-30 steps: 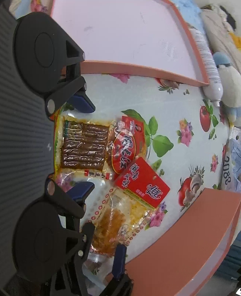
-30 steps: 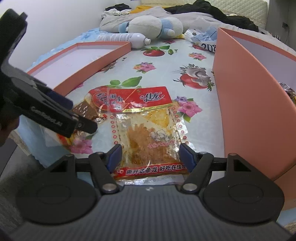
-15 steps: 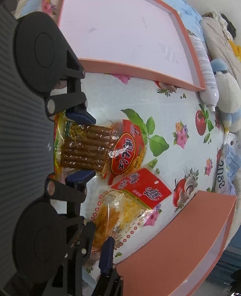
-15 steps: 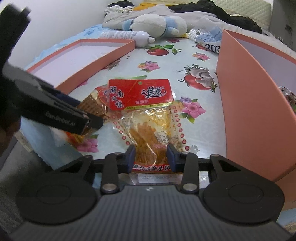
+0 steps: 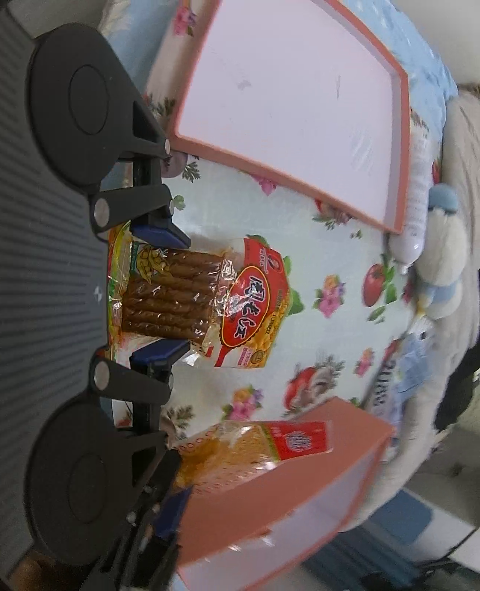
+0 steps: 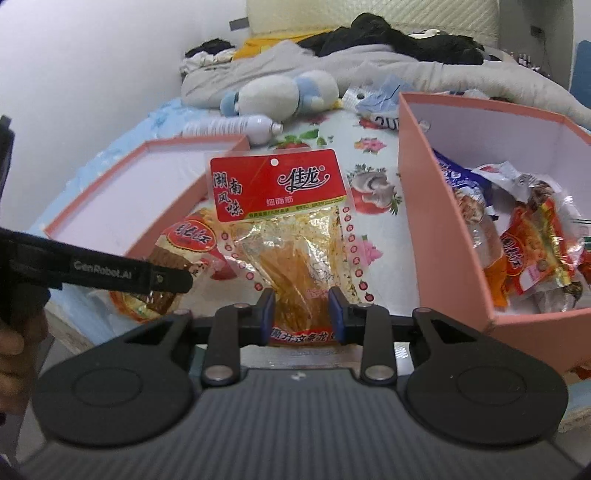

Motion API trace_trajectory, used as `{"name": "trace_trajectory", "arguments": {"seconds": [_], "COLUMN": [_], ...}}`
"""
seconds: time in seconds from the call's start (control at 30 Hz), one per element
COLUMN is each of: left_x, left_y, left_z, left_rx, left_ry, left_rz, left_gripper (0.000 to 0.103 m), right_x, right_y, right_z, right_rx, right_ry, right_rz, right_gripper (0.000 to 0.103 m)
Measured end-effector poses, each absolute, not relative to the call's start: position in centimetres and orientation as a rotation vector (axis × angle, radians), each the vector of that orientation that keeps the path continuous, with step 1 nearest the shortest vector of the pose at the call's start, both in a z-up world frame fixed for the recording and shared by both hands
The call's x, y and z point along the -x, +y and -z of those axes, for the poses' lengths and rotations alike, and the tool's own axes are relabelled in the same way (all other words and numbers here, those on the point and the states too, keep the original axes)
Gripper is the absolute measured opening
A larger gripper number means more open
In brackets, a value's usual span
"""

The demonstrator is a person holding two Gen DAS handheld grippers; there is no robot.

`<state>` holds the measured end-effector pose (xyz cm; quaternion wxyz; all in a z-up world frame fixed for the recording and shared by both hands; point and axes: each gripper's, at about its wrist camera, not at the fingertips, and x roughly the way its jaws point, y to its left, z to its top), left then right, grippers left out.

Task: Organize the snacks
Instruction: 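Carry the chili strip pack and clear bag over the deep box with both grippers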

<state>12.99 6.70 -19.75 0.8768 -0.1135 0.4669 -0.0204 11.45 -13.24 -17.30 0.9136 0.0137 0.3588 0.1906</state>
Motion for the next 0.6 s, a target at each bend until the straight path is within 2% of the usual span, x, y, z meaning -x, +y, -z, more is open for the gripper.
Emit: {"name": "trace_trajectory", "arguments": {"seconds": [0.33,0.6], "left_x": [-9.5,-7.2], "left_y": [6.4,4.0], "left_z": [15.1,11.1], "left_rx": [0.322,0.287], "left_ry": [0.906,0.81], "left_rz": [0.013,0.043], "left_gripper": [0.058,0.058], "right_x": [-9.5,-7.7], "right_y": [-14.4,-16.3], "right_z": [14.0,10.8], "right_rx": [-0.075,-0.131], "right_ry": [0.701,0.665], "right_rz": [-0.366,-0.331], "right_gripper": [0.033,0.033]}}
